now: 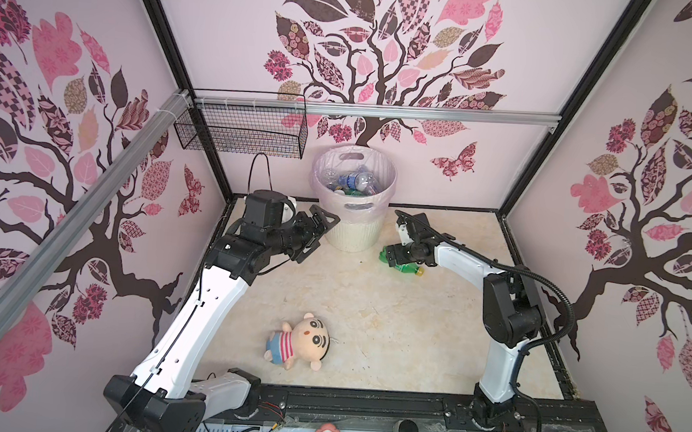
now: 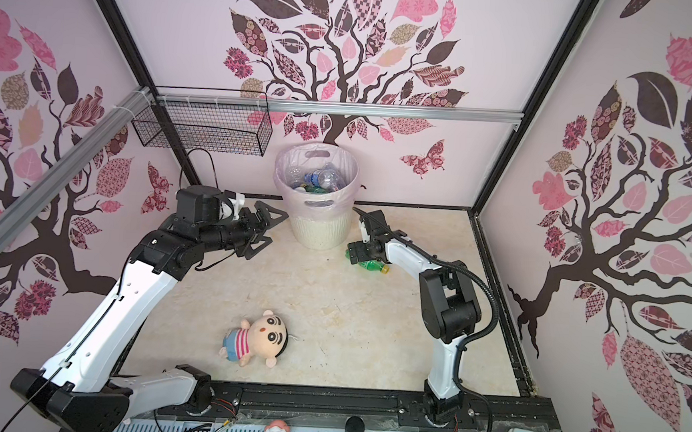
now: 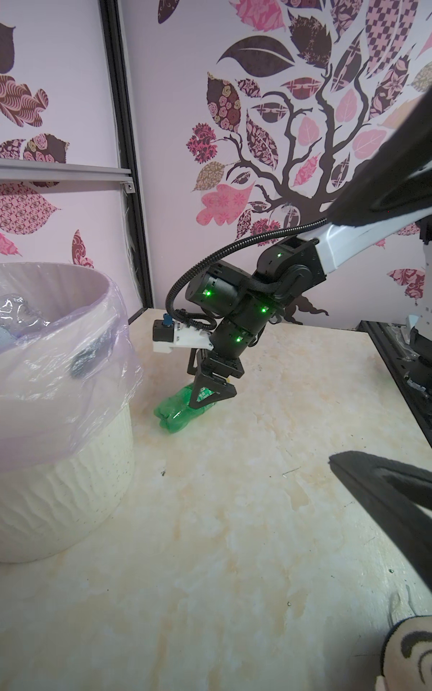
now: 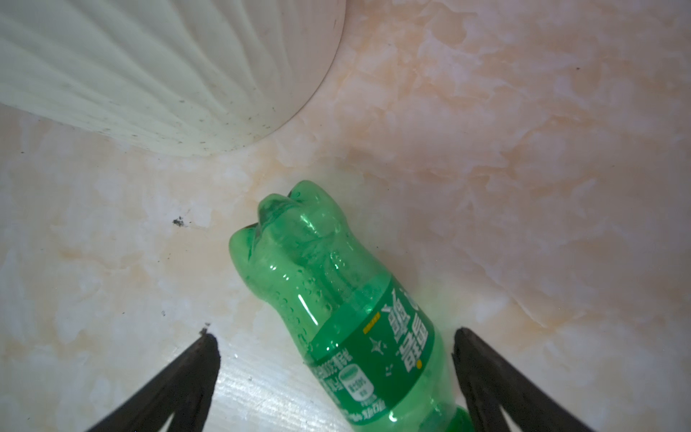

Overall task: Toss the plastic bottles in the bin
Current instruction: 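Lower the right gripper onto the lying green Sprite bottle and close, then lift the Sprite bottle with the right gripper toward the bin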

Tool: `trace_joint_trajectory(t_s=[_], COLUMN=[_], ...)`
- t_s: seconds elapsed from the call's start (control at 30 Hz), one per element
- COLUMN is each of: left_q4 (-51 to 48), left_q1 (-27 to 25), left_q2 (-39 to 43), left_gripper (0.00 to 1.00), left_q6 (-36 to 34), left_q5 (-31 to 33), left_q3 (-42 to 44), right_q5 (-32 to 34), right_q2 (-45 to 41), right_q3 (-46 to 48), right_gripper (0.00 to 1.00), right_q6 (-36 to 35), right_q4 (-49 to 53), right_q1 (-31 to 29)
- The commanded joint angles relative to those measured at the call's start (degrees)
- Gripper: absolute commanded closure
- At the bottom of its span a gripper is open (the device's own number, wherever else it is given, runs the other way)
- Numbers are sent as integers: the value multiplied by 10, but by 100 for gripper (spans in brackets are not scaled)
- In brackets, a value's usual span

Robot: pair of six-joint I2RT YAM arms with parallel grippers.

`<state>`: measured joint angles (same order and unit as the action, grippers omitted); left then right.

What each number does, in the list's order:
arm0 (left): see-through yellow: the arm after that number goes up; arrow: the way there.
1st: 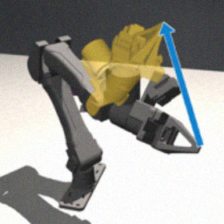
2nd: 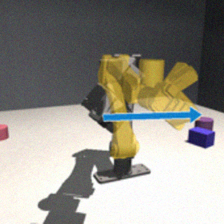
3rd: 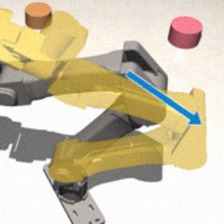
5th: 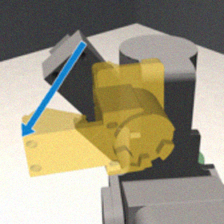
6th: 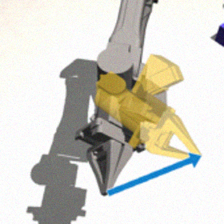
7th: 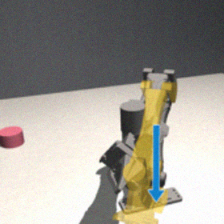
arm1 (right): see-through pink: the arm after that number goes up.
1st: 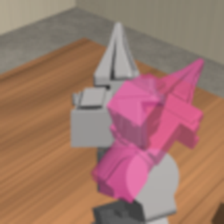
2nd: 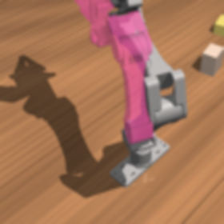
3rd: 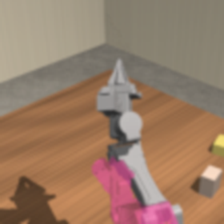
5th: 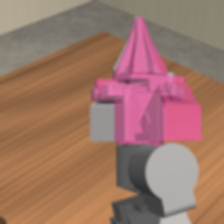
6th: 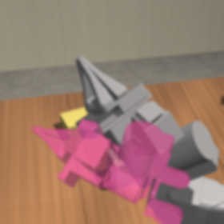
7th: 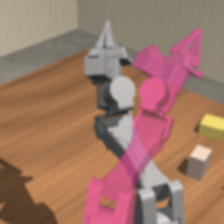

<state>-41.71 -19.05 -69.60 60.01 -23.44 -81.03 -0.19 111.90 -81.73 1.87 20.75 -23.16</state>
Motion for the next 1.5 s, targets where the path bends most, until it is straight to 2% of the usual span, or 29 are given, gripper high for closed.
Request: trace_joint_trajectory(t_s=[0.0, 0.4, 0.67, 0.83, 1.13, 1.37, 1.47], left_q4=[-2, 12, 17, 12, 7, 9, 7], left_q1=[-1, -1, -1, -1, 0, 0, 0], left_q2=[-6, -29, -43, -49, -73, -96, -109], left_gripper=[3, 3, 3, 3, 3, 3, 3], left_q6=[-2, 18, 34, 36, 29, 37, 37], left_q5=[-14, -13, -17, -13, -12, -14, -15], left_q3=[3, 10, 10, -1, -48, -84, -109], right_q5=[7, -19, -35, -30, -33, -32, -32], right_q2=[36, 60, 46, 22, -75, -121, -150], right_q3=[-20, -13, 1, 4, -16, -113, -156], right_gripper=[1, 18, 44, 54, 56, 57, 57], right_q6=[-9, 17, 35, 40, 67, 77, 77], right_q4=[23, 66, 73, 79, 106, 152, 142], right_q1=[1, -3, -8, -9, -9, -9, -9])
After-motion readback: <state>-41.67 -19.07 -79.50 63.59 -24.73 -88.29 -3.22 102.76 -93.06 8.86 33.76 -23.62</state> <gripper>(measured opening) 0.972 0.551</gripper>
